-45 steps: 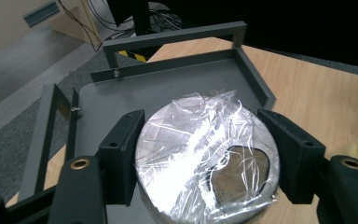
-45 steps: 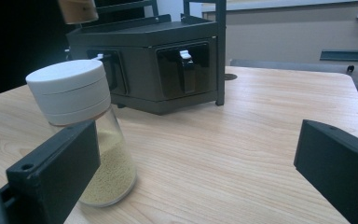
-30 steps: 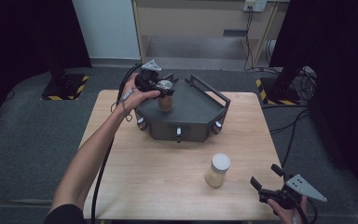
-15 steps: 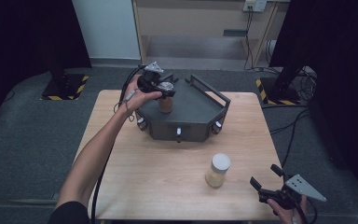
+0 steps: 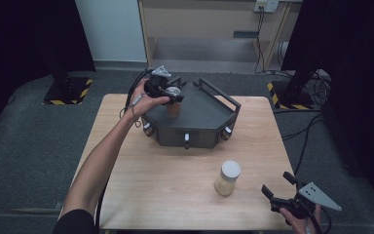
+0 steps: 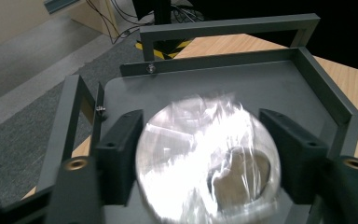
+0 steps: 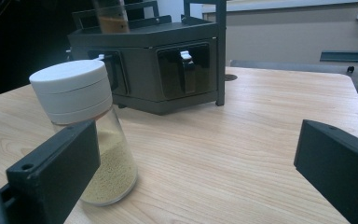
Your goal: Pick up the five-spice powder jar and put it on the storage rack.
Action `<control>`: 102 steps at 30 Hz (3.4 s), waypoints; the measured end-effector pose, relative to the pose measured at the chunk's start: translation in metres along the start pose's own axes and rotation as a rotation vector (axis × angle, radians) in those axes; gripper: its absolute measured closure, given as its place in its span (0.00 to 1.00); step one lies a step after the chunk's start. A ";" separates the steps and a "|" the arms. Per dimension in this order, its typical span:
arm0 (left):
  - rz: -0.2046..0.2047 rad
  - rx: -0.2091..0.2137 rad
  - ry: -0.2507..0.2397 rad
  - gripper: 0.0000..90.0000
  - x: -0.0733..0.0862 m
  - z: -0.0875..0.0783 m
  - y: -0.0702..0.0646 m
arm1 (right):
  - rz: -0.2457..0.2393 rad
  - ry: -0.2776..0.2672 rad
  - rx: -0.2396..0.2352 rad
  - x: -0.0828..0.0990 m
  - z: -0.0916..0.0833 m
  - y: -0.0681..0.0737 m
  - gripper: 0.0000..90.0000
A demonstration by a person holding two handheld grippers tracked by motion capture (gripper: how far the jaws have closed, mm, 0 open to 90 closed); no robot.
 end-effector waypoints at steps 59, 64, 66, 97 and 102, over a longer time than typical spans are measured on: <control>0.049 0.036 -0.362 0.05 0.103 -0.188 -0.105 | -0.018 0.001 -0.012 -0.002 0.000 0.001 0.01; 0.063 0.006 -0.350 0.05 0.120 -0.191 -0.113 | -0.018 0.005 -0.012 -0.001 0.000 0.001 0.01; 0.056 0.017 -0.349 0.05 0.127 -0.191 -0.114 | -0.015 0.000 -0.014 -0.002 0.000 0.001 0.01; -0.163 0.048 -0.336 0.04 0.278 -0.144 -0.140 | -0.027 0.001 -0.013 -0.003 0.001 0.003 0.01; -0.162 0.063 -0.318 0.04 0.288 -0.142 -0.142 | -0.037 0.004 -0.021 -0.003 0.002 0.003 0.01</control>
Point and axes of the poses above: each handheld gripper's, and its own axes: z roughly forward along the jaws, x roughly out of its underside, y roughly to its left, the point moved 2 cm from there along z, roughly forward along the jaws, and after that the axes turned 3 degrees about -z, right-handed, at the moved point
